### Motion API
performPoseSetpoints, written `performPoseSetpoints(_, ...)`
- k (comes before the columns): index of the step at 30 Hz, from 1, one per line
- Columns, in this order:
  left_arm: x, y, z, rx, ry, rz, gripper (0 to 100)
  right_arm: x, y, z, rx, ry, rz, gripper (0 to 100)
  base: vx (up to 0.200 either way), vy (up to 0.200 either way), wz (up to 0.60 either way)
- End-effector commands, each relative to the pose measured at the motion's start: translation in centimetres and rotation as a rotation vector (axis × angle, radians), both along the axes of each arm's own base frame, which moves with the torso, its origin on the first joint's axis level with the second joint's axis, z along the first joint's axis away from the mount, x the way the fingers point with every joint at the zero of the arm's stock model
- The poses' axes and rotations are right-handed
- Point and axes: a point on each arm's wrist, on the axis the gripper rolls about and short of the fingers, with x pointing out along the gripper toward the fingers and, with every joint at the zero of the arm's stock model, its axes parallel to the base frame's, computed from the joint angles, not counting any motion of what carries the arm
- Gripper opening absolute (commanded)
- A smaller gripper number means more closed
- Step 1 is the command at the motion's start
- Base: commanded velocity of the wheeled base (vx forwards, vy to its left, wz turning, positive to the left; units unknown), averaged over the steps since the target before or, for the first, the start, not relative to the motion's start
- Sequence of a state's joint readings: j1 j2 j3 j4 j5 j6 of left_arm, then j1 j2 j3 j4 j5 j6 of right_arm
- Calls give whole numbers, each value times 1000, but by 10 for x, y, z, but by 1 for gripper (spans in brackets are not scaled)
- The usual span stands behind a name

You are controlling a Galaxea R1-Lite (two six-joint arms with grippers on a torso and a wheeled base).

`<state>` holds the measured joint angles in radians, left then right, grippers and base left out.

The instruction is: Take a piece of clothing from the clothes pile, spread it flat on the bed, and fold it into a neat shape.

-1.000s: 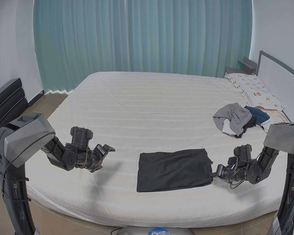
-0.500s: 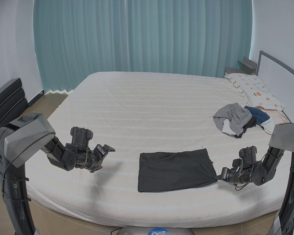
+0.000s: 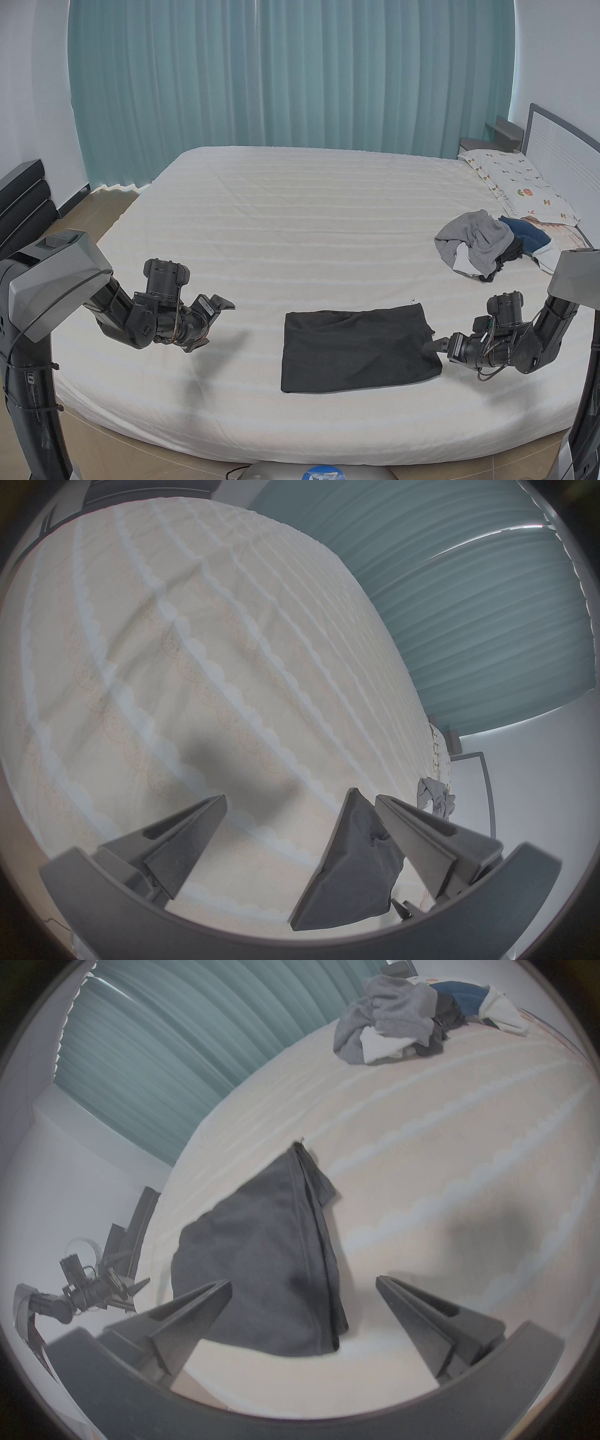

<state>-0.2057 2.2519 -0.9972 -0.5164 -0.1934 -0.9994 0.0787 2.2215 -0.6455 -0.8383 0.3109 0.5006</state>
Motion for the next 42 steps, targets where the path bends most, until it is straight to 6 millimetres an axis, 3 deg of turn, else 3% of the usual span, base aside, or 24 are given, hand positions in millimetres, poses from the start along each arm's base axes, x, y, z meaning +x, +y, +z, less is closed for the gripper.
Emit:
performPoseSetpoints(1,0,0,-1,-1,2,2,100,41,3,6,32,-67,-35,100,0,0,0)
performPoseSetpoints(8,-1,0,-1,-2,5,1,100,96,12,-10,50,-62,-96,100,0,0,0)
performPoseSetpoints(10,-1,0,-1,-2,5,1,100,99,13,-12,54,-63,-102,100,0,0,0)
performPoseSetpoints(11,-1,0,-1,-2,5,1,100,108,16,-23,63,-49,-115,100,0,0,0)
performPoseSetpoints(17,-1,0,-1,-2,4,1,100,113,18,-41,65,-33,-117,100,0,0,0)
performPoseSetpoints(21,-1,0,-1,-1,7,1,100,118,18,-41,72,-46,-148,100,0,0,0)
performPoseSetpoints(22,-1,0,-1,-1,7,1,100,120,18,-41,75,-50,-161,0,0,0,0)
performPoseSetpoints(42,-1,0,-1,-2,5,1,100,124,16,-31,77,-79,-203,0,0,0,0)
